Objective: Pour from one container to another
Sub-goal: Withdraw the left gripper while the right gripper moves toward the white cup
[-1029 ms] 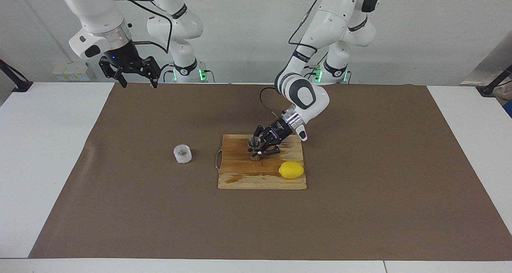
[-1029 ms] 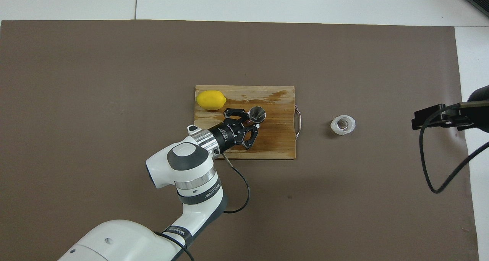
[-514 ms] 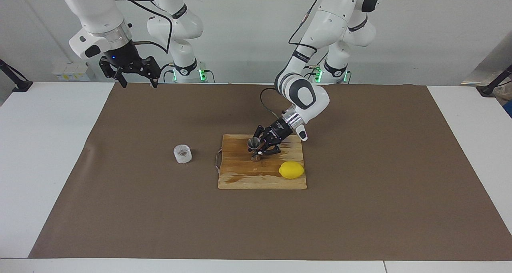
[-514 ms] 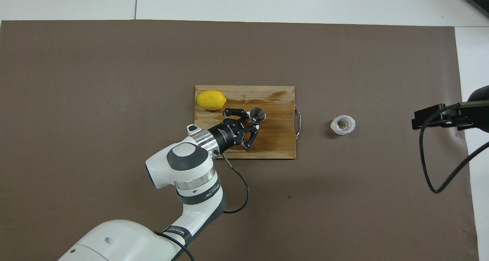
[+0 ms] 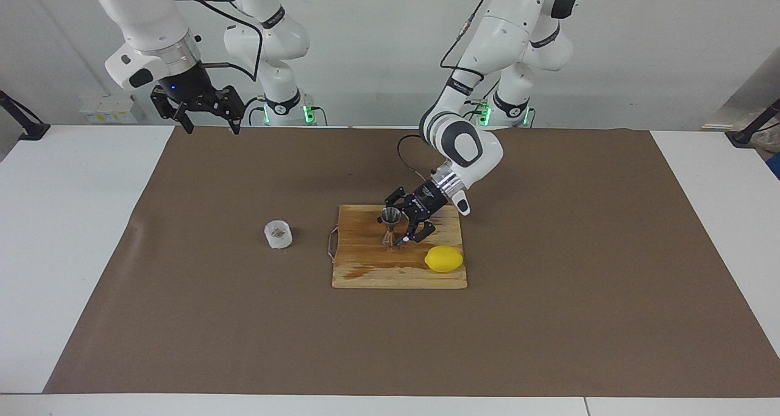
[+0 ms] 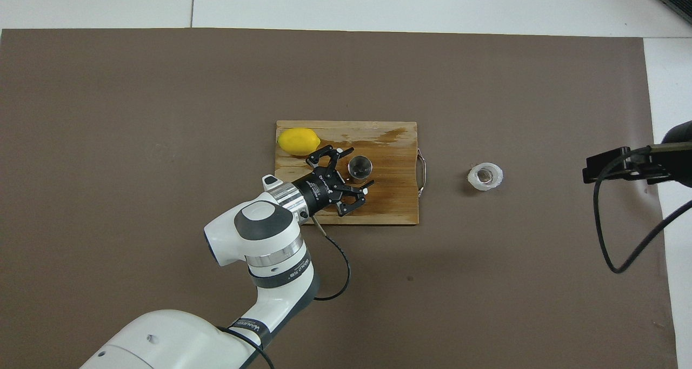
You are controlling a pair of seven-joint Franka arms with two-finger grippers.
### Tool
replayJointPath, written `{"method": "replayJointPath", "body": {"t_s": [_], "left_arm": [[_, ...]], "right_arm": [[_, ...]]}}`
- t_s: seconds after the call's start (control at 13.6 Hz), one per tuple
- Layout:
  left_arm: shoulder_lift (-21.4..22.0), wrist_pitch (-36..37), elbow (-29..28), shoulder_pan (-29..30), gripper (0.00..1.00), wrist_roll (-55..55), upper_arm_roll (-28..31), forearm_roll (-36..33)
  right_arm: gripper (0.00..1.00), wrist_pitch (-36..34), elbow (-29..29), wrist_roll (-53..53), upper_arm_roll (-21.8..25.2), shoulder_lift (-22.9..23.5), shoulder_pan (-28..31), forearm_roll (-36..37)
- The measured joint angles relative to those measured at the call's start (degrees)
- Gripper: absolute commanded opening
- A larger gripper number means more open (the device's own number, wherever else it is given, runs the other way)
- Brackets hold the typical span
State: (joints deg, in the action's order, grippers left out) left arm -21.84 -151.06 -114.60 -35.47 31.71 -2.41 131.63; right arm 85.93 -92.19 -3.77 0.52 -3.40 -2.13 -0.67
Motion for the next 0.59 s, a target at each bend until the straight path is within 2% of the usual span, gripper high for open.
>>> {"method": "replayJointPath", "body": {"t_s": [0.44, 0.59], "left_arm": [[0.1, -0.3, 0.1, 0.6, 1.00, -0.4, 0.3, -7.4], [0.1, -0.6, 0.2, 0.6, 1.00, -0.4, 0.4, -11.3]], "right_arm": [[1.00, -2.7, 0.1, 0.5, -0.2, -0.8, 0.0, 0.0], [1.00, -1.5, 0.0, 6.8, -0.1, -1.5, 0.4, 0.0]]}}
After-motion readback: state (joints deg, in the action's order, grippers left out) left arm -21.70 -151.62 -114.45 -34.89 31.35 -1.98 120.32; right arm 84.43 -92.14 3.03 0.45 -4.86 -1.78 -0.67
